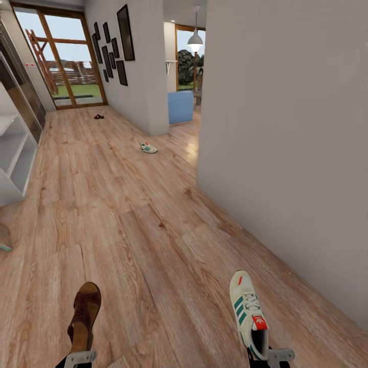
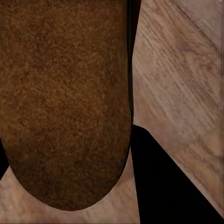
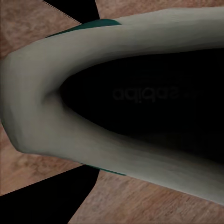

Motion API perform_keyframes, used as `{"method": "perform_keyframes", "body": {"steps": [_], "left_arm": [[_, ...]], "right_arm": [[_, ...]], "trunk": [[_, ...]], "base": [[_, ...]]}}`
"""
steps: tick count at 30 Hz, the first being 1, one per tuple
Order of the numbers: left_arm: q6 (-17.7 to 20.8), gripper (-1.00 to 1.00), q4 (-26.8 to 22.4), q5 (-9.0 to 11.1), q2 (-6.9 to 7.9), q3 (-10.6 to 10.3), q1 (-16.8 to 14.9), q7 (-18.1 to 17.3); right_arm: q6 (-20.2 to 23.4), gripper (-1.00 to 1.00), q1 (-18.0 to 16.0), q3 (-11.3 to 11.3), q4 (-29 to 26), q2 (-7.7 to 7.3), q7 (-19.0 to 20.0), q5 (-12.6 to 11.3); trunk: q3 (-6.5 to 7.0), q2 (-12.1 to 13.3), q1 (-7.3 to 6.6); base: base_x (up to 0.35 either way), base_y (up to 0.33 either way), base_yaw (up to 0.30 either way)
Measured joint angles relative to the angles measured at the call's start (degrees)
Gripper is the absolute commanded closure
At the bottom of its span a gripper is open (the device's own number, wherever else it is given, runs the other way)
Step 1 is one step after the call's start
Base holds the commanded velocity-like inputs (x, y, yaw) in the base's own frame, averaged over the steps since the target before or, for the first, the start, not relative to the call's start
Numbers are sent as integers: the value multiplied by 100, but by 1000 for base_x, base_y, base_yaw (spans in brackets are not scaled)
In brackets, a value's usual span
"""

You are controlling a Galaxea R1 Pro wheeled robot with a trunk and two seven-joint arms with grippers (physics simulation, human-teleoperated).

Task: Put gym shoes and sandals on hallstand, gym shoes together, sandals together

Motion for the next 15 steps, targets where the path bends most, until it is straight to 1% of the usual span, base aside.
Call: {"method": "perform_keyframes", "body": {"steps": [3, 11, 15], "left_arm": [[-16, 100, 26, 0, -2, 3, 0, 0], [-24, 100, 33, 2, 3, -16, 0, -3], [-18, 100, 33, 29, -7, 19, 1, 9]], "right_arm": [[0, 100, 0, 0, 1, 1, 0, 0], [0, 100, 0, -23, -15, 10, -22, -42], [0, 100, 0, -48, -30, -16, -30, -59]], "trunk": [[80, 120, -66], [101, 122, -66], [102, 122, -66]], "base": [[0, 0, 0], [0, 0, 0], [0, 0, 0]]}}
